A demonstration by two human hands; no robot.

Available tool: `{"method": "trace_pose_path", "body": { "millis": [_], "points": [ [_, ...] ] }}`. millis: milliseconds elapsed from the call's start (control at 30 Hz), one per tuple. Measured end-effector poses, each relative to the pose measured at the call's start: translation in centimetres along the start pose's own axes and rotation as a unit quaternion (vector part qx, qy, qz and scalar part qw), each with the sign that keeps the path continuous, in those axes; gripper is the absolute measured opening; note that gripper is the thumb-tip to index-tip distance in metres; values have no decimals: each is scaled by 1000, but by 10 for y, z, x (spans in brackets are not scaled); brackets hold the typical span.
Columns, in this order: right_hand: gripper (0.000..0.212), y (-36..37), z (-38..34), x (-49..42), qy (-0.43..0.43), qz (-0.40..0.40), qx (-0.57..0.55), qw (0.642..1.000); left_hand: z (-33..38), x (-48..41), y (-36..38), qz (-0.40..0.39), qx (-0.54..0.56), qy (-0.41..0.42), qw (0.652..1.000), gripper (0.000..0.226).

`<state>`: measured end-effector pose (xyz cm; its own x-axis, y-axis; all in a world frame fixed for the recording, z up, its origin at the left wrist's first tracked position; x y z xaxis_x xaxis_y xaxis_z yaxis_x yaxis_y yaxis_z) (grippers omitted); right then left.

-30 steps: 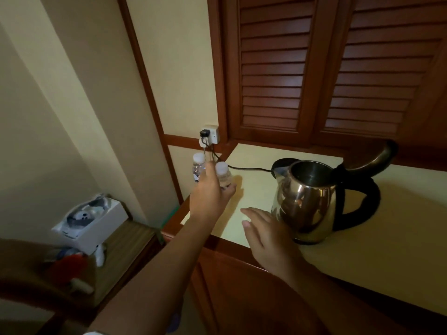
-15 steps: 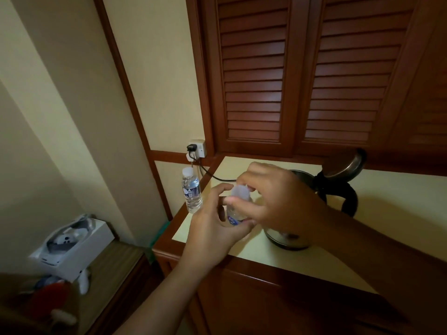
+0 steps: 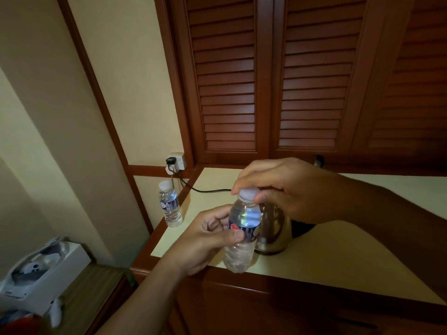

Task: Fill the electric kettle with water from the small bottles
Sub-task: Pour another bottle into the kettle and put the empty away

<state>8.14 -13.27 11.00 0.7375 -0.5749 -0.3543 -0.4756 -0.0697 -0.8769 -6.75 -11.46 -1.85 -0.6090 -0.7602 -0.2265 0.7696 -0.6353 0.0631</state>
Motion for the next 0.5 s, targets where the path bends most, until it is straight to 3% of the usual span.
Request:
{"method": "trace_pose_path", "body": {
  "millis": [133,267,367,500],
  "points": [
    [37,-3,-1,18,-8,4,34,999,-5,-7,12,-52,48,-13,997,64],
    [36,-7,8,44,14,84,-8,996,-7,-13,17,-56,31,-9,998,63],
    [31,-4,22,75,56,178,-5,982,-2,-16,13,-11,-3,-10,1000,54],
    [22,39,64,125,204,278,-55,937,10,-21,-5,133,-100,-24,986,33]
  ]
}}
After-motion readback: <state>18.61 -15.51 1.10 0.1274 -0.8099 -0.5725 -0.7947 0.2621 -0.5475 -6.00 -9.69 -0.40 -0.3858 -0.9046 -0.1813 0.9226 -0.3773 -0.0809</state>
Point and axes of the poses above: each hand's wrist, its own x-axis away from the middle knuckle, its own y-axis out of the palm, z = x × y, the point moved 6 cm from there along -x, towards the middle knuckle, and after that the axes turned 5 degrees about -x, right-handed, at the moved point
